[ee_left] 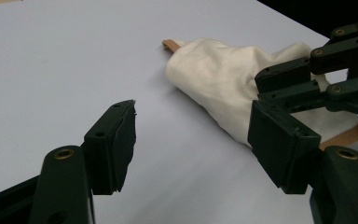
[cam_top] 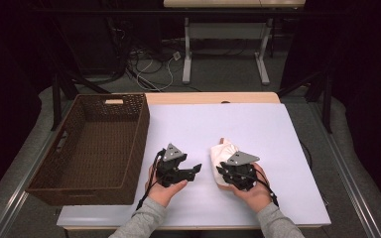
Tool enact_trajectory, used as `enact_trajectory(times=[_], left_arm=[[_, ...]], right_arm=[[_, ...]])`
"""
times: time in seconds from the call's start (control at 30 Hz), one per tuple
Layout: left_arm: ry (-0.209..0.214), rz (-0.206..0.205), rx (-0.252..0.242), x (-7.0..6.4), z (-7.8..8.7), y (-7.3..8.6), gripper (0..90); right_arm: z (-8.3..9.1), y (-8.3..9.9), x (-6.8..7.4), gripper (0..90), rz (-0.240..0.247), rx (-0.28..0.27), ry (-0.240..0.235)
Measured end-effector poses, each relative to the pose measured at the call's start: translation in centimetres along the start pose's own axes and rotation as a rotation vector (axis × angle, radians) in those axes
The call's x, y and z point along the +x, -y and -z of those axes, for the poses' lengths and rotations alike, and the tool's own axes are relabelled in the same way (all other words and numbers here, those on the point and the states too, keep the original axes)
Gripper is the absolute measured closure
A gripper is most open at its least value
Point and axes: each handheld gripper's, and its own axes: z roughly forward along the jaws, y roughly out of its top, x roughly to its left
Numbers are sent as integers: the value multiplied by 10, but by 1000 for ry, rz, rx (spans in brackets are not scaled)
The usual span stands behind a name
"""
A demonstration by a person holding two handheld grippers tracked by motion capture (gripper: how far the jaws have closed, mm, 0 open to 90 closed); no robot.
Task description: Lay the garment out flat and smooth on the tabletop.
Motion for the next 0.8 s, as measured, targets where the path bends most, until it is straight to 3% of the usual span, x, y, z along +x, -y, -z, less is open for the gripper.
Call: enact_trajectory(times=[0.2,0.37,0.47,0.57,0.67,0.8], left_arm=[[1,4,-4,0,0,0,329],[1,3,-2,0,0,0,328],[0,5,-4,0,0,0,329],[2,10,-3,0,-1,0,328],[2,11,-2,0,-1,1,328],[2,10,0,0,-1,1,329]], right_arm=[[-7,1,0,574,-12,21,-16],[-18,5,3,514,64,56,25],[-21,6,4,552,83,68,42],[-21,6,2,683,84,77,52],[-18,5,-1,794,49,72,32],[-12,3,-3,826,8,60,8]])
